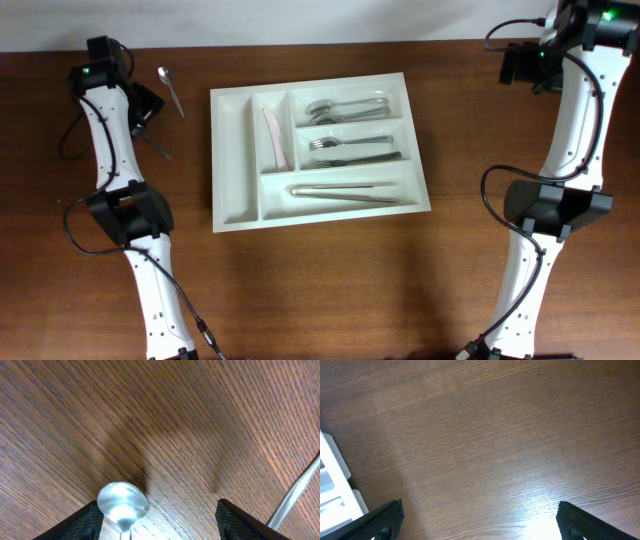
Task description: Pack container
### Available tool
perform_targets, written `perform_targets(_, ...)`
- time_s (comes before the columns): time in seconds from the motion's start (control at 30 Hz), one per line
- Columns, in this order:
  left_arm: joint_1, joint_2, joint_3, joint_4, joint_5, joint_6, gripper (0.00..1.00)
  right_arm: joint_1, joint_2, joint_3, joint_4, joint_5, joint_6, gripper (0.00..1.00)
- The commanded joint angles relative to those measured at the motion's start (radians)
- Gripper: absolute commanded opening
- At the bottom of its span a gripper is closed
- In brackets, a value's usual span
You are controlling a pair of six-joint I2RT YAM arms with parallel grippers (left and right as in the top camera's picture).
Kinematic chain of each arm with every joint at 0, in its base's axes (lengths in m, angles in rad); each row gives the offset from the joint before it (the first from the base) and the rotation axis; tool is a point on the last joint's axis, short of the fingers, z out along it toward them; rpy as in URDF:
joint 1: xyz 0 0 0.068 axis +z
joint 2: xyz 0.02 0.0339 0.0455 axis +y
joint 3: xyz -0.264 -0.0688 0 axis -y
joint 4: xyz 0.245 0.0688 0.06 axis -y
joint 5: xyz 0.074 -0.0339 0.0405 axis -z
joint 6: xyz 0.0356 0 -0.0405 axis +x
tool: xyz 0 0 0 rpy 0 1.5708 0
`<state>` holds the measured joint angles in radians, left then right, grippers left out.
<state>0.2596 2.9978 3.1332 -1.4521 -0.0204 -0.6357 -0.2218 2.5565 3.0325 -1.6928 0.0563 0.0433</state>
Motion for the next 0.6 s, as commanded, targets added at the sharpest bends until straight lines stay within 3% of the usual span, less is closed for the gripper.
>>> perform_targets(0.0, 0.027, 0.067, -0.026, 0.005, -0.032, 0.001, 0.74, -0.001, -0.010, -0.004, -0.006, 0.008, -0.010, 0.99)
perform_targets(0.23, 0.055, 0.067, -0.026, 0.017, -0.031, 0.001, 0.73, -0.001, -0.010, -0.004, -0.006, 0.008, -0.010, 0.99)
perform_targets(0.3, 0.061, 0.067, -0.026, 0.018, -0.031, 0.001, 0.55, -0.001, -0.010, -0.004, -0.006, 0.008, -0.010, 0.99)
perform_targets(0.37, 0.065, 0.067, -0.026, 0.017, -0.031, 0.001, 0.29, -0.001, -0.010, -0.004, -0.006, 0.008, -0.010, 0.99)
perform_targets(0.43, 0.065, 0.067, -0.026, 0.017, -0.031, 0.001, 0.23, -0.001, -0.010, -0.004, -0.006, 0.008, -0.010, 0.99)
perform_targets(0.57, 0.065, 0.067, -0.026, 0.016, -0.031, 0.001, 0.23, -0.001, -0.010, -0.004, -0.006, 0.008, -0.010, 0.99)
